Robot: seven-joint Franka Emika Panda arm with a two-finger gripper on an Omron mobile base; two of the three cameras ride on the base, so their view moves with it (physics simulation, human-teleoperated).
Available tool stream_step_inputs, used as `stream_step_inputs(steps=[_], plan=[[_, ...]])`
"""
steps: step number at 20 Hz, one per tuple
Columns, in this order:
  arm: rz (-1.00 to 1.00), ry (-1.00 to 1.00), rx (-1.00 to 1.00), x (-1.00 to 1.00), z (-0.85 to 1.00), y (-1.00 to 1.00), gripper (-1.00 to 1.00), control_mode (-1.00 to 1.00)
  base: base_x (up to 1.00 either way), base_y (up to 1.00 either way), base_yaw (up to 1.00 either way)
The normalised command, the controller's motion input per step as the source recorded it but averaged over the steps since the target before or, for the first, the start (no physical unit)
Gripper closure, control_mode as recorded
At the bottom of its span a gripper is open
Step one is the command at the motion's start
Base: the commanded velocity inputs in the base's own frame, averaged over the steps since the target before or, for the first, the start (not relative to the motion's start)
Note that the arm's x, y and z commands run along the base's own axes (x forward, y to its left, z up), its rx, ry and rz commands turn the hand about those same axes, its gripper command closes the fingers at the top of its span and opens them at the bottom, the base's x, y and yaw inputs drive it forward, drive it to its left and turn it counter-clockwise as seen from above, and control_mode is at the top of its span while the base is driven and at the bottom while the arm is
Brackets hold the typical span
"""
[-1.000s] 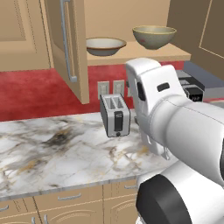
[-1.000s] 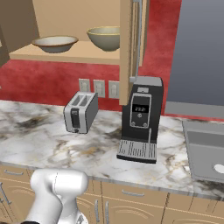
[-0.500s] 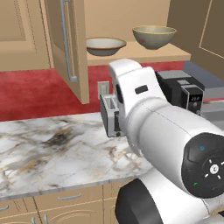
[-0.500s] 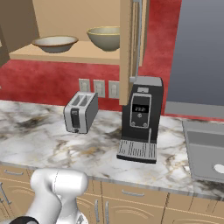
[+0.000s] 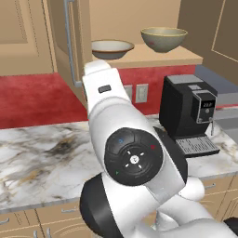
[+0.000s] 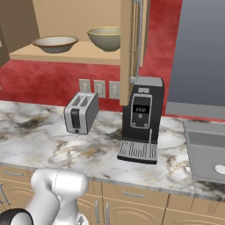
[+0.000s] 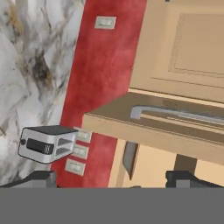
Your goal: Open the cabinet. Pick the bowls from the counter and place them in the cabinet. Then close the cabinet.
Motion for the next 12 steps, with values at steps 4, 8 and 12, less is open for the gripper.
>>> stream_step_inputs(steps=[4, 8, 12], plan=[[-0.08, 0.00, -0.05, 0.57, -0.31, 0.49, -1.00, -1.00, 0.00, 0.00, 0.00], [-0.07, -0.02, -0.02, 0.50, -0.20, 0.43, -1.00, -1.00, 0.00, 0.00, 0.00], [-0.07, -0.04, -0.02, 0.51, -0.11, 0.42, -1.00, -1.00, 0.00, 0.00, 0.00]])
